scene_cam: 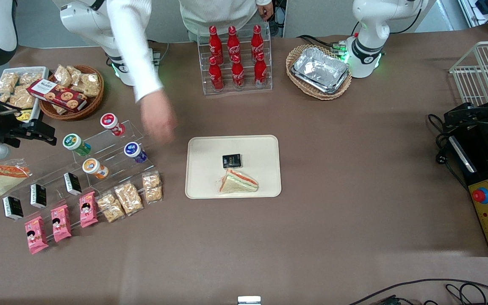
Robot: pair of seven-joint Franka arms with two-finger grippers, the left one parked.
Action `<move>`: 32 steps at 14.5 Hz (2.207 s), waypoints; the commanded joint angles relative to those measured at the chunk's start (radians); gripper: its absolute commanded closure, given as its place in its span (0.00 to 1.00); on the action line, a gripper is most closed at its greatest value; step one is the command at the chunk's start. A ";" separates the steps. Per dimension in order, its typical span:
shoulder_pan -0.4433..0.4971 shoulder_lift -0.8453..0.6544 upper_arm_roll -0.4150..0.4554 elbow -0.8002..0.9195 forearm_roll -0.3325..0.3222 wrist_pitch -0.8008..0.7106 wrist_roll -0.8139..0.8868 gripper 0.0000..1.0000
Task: Place green gum on tray
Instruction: 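Move the right gripper down toward the green-capped gum bottle in the rack, then close the right gripper on the green-capped gum bottle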
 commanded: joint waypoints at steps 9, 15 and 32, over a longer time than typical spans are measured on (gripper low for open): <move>0.001 0.012 -0.125 0.006 0.059 0.069 -0.469 0.00; 0.004 -0.162 -0.157 -0.306 0.059 0.222 -0.549 0.00; 0.002 -0.259 -0.194 -0.836 0.056 0.676 -0.496 0.00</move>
